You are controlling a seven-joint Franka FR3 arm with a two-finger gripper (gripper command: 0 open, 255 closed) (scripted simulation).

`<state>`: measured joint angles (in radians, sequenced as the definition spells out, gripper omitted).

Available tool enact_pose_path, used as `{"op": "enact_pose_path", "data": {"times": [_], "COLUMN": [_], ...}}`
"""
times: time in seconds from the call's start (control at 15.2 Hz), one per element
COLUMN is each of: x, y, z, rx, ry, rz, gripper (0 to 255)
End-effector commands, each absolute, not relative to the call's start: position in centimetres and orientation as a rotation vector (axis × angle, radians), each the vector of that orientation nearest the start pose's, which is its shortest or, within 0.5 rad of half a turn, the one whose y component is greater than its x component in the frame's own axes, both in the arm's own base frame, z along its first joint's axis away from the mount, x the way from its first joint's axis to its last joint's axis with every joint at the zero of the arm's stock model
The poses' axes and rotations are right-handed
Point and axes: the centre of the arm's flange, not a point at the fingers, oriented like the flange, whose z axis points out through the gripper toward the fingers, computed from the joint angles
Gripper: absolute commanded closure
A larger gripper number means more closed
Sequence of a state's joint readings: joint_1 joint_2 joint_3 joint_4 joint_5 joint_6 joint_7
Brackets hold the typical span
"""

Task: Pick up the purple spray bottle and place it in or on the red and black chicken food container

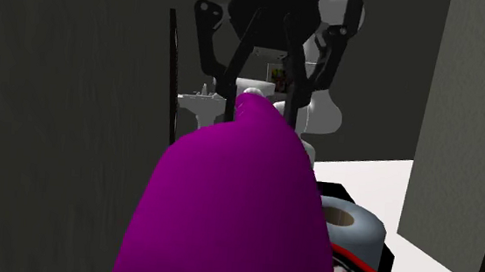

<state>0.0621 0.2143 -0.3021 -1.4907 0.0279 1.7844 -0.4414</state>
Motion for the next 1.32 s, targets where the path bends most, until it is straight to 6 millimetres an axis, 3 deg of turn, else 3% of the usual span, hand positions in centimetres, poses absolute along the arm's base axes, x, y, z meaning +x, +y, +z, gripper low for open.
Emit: {"op": "enact_pose_path", "data": {"times": [0.0, 0.2, 1.25], "x": [64.3, 67.9, 68.1], "y": [-11.9, -10.3, -10.2], "z": [56.1, 56.2, 48.4], "rx": [-3.185, -3.185, -3.185], "ry": [-0.330, -0.330, -0.330], "rz": [-0.116, -0.116, -0.116], "gripper": [255, 255, 255]}}
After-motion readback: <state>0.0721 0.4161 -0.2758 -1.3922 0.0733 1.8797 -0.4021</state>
